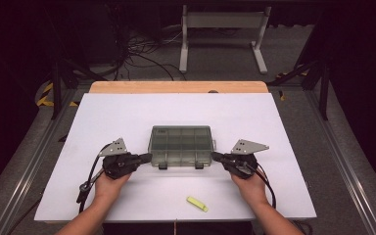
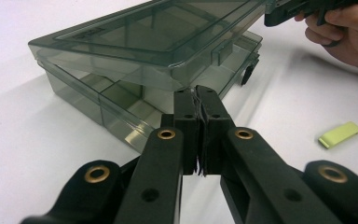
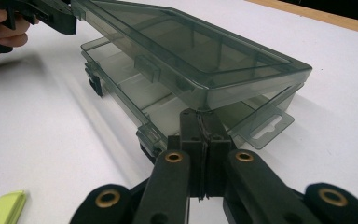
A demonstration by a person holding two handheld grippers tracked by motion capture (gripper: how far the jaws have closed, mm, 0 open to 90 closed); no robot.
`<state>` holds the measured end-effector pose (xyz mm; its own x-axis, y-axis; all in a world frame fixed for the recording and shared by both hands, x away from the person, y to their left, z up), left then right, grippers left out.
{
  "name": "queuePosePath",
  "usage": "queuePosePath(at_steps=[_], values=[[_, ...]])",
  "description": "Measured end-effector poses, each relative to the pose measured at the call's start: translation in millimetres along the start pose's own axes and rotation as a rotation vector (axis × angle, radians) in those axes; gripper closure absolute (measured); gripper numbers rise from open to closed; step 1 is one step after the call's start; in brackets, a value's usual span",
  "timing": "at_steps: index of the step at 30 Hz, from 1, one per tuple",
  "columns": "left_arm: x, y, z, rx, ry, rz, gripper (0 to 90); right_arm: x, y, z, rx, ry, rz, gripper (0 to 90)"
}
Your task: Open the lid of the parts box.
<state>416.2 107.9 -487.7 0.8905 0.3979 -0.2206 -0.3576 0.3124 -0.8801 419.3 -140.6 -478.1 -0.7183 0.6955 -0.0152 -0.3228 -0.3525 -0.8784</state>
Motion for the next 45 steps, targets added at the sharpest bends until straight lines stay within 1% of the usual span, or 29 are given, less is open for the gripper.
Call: queuePosePath(at_steps=[4, 6, 7, 10, 11, 12, 13, 14, 15, 16, 17, 18, 20, 22, 23, 24, 25, 26, 28, 30, 31, 32, 40, 42, 44, 45], values=[[-0.5, -0.4, 0.2, -0.003, -0.001, 0.003, 87.6, -0.8, 0.8, 0.5, 0.004, 0.002, -0.003, 88.8], [-0.3, -0.9, 0.7, -0.007, -0.004, 0.002, 87.6, -0.6, 1.5, 0.3, 0.007, 0.000, -0.008, 86.2], [-0.2, -1.3, 1.0, -0.008, -0.002, -0.001, 87.6, -0.6, 2.2, 0.1, 0.011, -0.001, -0.009, 82.4], [-1.1, -1.6, 1.3, -0.010, 0.000, 0.000, 87.4, 1.0, 5.6, -1.6, 0.021, -0.013, -0.019, 62.3], [-1.0, -2.1, 1.2, -0.014, 0.001, -0.002, 87.1, 0.6, 7.3, -2.9, 0.032, -0.010, -0.021, 57.8], [-1.2, -2.1, 1.5, -0.013, 0.000, -0.001, 86.9, -0.2, 8.3, -3.8, 0.036, 0.001, -0.024, 51.0], [-1.2, -2.1, 1.5, -0.013, 0.000, -0.001, 86.4, -0.2, 8.3, -3.8, 0.036, 0.001, -0.024, 51.0], [-1.6, -2.5, 1.6, -0.014, 0.000, -0.002, 86.4, -0.9, 8.1, -5.2, 0.032, 0.009, -0.036, 40.0], [-1.7, -2.7, 1.7, -0.014, -0.002, -0.004, 85.9, -2.5, 8.0, -7.2, 0.038, 0.023, -0.037, 31.4], [-1.7, -2.7, 1.7, -0.014, -0.002, -0.004, 85.4, -2.5, 8.0, -7.2, 0.038, 0.023, -0.037, 31.4], [-1.7, -2.9, 1.8, -0.015, -0.004, -0.005, 85.4, -4.9, 6.3, -8.0, 0.043, 0.047, -0.030, 26.1], [-1.6, -3.0, 1.8, -0.016, -0.005, -0.005, 85.0, -6.7, 3.9, -8.6, 0.040, 0.058, -0.031, 23.8], [-0.6, -3.3, 2.1, -0.017, -0.007, -0.010, 84.8, -9.2, -0.1, -8.5, 0.038, 0.068, -0.035, 22.8], [-0.7, -3.4, 2.3, -0.018, -0.007, -0.007, 84.6, -11.6, -3.4, -9.6, 0.042, 0.093, -0.023, 23.2], [-0.7, -3.4, 2.3, -0.018, -0.007, -0.007, 84.5, -11.9, -3.7, -10.7, 0.052, 0.100, -0.018, 23.7], [-0.8, -3.5, 2.7, -0.018, -0.008, -0.008, 84.4, -13.2, -3.2, -12.5, 0.069, 0.120, -0.008, 24.1], [-0.8, -3.5, 2.7, -0.018, -0.008, -0.008, 84.3, -13.2, -3.2, -12.5, 0.069, 0.120, -0.008, 24.1], [-0.7, -3.6, 2.7, -0.019, -0.008, -0.009, 84.3, -14.2, -3.9, -13.8, 0.074, 0.132, -0.007, 24.2], [-0.4, -3.5, 3.0, -0.017, -0.011, -0.013, 84.1, -13.8, -6.9, -15.4, 0.070, 0.124, -0.017, 24.2], [-0.6, -3.3, 3.1, -0.016, -0.011, -0.015, 83.9, -13.6, -8.5, -16.2, 0.071, 0.130, -0.007, 24.3], [-0.4, -3.3, 3.2, -0.015, -0.014, -0.017, 83.7, -13.3, -10.5, -17.1, 0.072, 0.138, 0.008, 24.4], [-0.6, -3.3, 3.2, -0.015, -0.013, -0.017, 83.6, -13.5, -11.3, -17.3, 0.072, 0.144, 0.012, 24.4], [-1.1, -3.0, 3.8, -0.009, -0.017, -0.025, 82.5, -15.8, -18.6, -18.5, 0.062, 0.151, 0.010, 25.3], [-1.6, -2.2, 3.8, -0.001, -0.016, -0.024, 81.4, -16.2, -22.6, -18.8, 0.054, 0.150, 0.009, 25.4], [-2.1, -1.0, 3.1, 0.011, -0.018, -0.038, 79.5, -16.4, -25.9, -19.7, 0.050, 0.146, 0.010, 25.4], [-3.1, -0.3, 2.7, 0.017, -0.014, -0.036, 78.5, -16.7, -27.6, -20.6, 0.047, 0.145, 0.011, 25.6]])
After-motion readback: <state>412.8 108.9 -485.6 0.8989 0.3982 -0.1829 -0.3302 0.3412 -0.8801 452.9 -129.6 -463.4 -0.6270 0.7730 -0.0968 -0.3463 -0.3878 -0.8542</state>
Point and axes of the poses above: each handheld gripper's, and its own axes: z roughly backward along the jaws, y roughly out of its underside, x roughly to its left, the point moved 10 cm from there along -z, roughly forward along the jaws, and after that the axes turned 6 degrees about y, right-handed, at the moved point
